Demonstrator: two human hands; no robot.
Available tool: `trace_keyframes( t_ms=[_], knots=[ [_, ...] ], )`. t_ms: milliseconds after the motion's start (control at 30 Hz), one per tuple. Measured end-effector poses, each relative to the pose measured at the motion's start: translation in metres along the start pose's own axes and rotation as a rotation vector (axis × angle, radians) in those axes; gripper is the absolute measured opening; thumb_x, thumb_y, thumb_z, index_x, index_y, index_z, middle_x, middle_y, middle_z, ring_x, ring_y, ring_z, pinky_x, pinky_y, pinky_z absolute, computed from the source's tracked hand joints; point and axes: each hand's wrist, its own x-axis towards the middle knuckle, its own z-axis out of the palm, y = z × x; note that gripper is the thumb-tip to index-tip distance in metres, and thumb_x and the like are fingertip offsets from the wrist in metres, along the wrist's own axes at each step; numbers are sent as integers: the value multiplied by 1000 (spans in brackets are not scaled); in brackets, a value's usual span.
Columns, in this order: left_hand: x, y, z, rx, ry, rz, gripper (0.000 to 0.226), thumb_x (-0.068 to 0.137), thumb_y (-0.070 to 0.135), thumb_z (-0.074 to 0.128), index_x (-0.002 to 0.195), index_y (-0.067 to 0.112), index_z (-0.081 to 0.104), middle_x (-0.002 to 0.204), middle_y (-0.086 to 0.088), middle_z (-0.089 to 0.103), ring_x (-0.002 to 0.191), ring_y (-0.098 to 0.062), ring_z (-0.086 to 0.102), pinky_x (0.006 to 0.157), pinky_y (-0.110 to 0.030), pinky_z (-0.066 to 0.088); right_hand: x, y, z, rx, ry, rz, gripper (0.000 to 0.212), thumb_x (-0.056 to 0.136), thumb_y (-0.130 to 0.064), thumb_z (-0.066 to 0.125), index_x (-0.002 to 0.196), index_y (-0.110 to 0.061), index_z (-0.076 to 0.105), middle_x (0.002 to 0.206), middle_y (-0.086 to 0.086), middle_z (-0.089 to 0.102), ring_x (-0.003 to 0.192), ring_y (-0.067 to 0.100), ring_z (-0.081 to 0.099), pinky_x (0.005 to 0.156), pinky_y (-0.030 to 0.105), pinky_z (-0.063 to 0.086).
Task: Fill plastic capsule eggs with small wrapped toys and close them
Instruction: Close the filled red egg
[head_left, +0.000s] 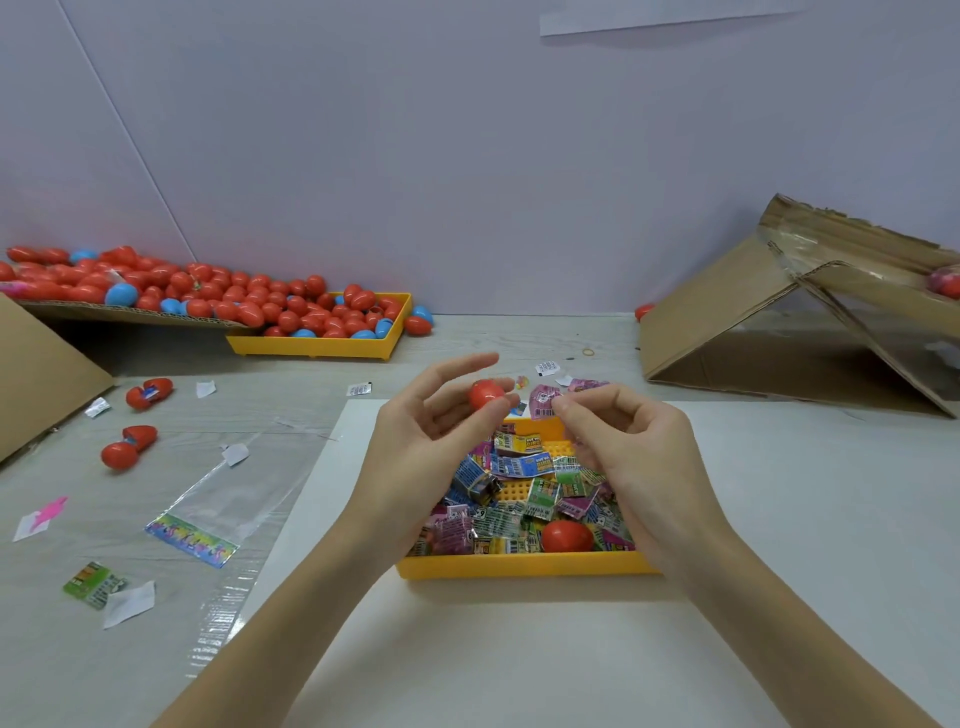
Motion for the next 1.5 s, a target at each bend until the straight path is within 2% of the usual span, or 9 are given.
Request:
trace_keyframes(
  t_ms=[100, 200, 433, 533, 667, 867, 1033, 1167, 1500],
  knots=[
    [-1, -2, 2, 67, -27, 81, 61, 86, 14, 76, 143, 16, 54, 120, 5, 76, 114, -13, 72, 94, -20, 55, 0, -3, 0, -3, -10, -58, 13, 91, -29, 76, 96, -17, 75, 69, 1, 72, 60, 5, 60, 56, 17, 49],
    [-4, -3, 2, 173, -62, 156, 64, 87, 9, 75, 146, 14, 51, 123, 5, 75, 117, -12, 70, 98, -24, 55, -2, -6, 2, 26, -20, -85, 29, 81, -45, 76, 95, -19, 77, 71, 3, 74, 61, 7, 61, 57, 17, 51],
    [-7, -3, 7, 385, -77, 342, 56, 87, 19, 78, 138, 13, 56, 132, 8, 68, 121, -18, 66, 99, -29, 57, -2, -5, 0, -8, -45, -93, 29, 77, -52, 76, 89, -27, 81, 70, -4, 72, 68, 4, 66, 67, 20, 55],
    [-7, -5, 7, 405, -54, 340, 46, 87, 21, 81, 128, 17, 62, 124, 8, 70, 115, -20, 68, 95, -30, 58, -2, -7, 0, -8, -33, -119, 25, 78, -51, 77, 85, -28, 81, 70, -7, 72, 66, 4, 66, 66, 16, 54],
    [-7, -7, 7, 415, -47, 315, 48, 86, 26, 79, 131, 17, 63, 121, 9, 72, 114, -16, 69, 95, -26, 57, -3, -8, -1, 5, -5, -156, 18, 84, -42, 80, 85, -25, 81, 67, -7, 72, 62, 2, 63, 63, 17, 53],
    [-8, -4, 7, 401, -48, 295, 41, 87, 27, 75, 126, 27, 64, 116, 12, 71, 112, -15, 70, 95, -24, 57, -4, -9, 0, 14, -41, -147, 19, 79, -49, 77, 84, -31, 81, 70, -4, 73, 64, 3, 64, 63, 18, 55],
    [-8, -5, 6, 483, -76, 343, 48, 87, 28, 74, 133, 16, 65, 123, 4, 71, 116, -16, 68, 96, -36, 59, -4, -6, 1, 12, -58, -115, 20, 83, -49, 77, 90, -31, 81, 78, 11, 74, 66, 14, 62, 67, 26, 56],
    [-8, -7, 5, 512, -110, 367, 54, 87, 26, 75, 138, 14, 62, 130, 1, 69, 120, -18, 66, 96, -37, 59, -3, -5, 0, 22, -48, -107, 22, 83, -48, 77, 91, -28, 81, 75, 16, 71, 63, 13, 59, 63, 23, 54],
    [-9, -6, 8, 480, -123, 404, 54, 86, 31, 76, 138, 23, 59, 132, 3, 67, 123, -14, 64, 95, -30, 59, -2, -5, -1, 6, -45, -66, 22, 79, -50, 78, 89, -30, 82, 76, 7, 76, 66, 12, 63, 66, 23, 56]
  ],
)
